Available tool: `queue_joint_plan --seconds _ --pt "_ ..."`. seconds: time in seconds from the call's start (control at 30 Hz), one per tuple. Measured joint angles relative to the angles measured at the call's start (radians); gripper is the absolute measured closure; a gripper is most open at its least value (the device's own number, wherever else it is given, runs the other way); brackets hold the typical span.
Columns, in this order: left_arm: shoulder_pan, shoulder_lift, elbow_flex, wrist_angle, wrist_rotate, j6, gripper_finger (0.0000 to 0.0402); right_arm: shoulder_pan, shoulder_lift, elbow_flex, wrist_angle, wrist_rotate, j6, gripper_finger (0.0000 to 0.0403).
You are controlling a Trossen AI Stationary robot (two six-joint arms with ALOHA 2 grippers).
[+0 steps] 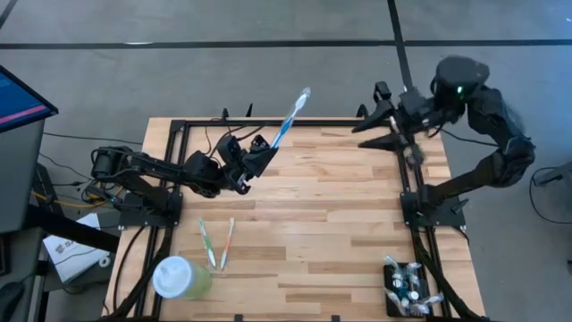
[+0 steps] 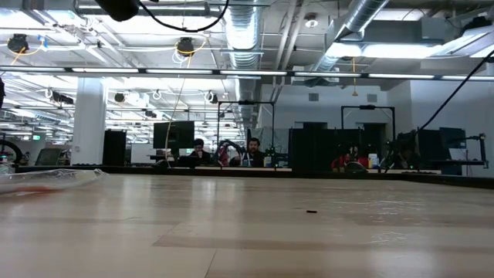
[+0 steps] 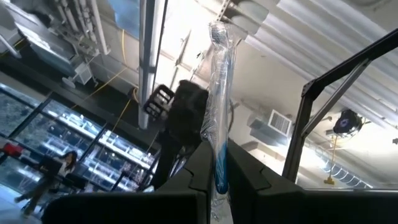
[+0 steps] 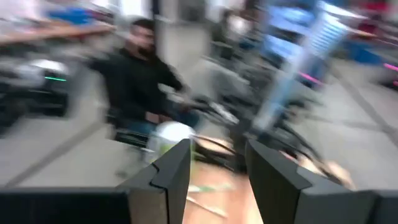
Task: Pick & Place toothbrushing station
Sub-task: Put the blue toothbrush into the black organizer
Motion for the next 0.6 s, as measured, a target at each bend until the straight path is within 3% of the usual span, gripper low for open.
queue_joint_plan --seconds 0.1,0.2,0.4,0.6 --pt "0.000 0.000 0.000 0.033 0.000 0.018 0.0388 -0.107 0.011 0.002 0.018 -0.252 -0.010 0.0257" --pt "0.000 0.000 0.000 0.039 -0.006 0.048 0.0388 -0.178 0.029 -0.002 -0.028 -0.406 -0.056 0.0259" --pt "-0.043 0.014 0.001 0.031 -0.089 0.143 0.0388 -0.200 -0.004 -0.169 0.085 -0.472 -0.014 0.0261" --pt "-0.137 0.035 0.002 0.048 -0.265 0.367 0.0388 -0.219 -0.082 -0.420 0.489 -0.463 0.270 0.0256"
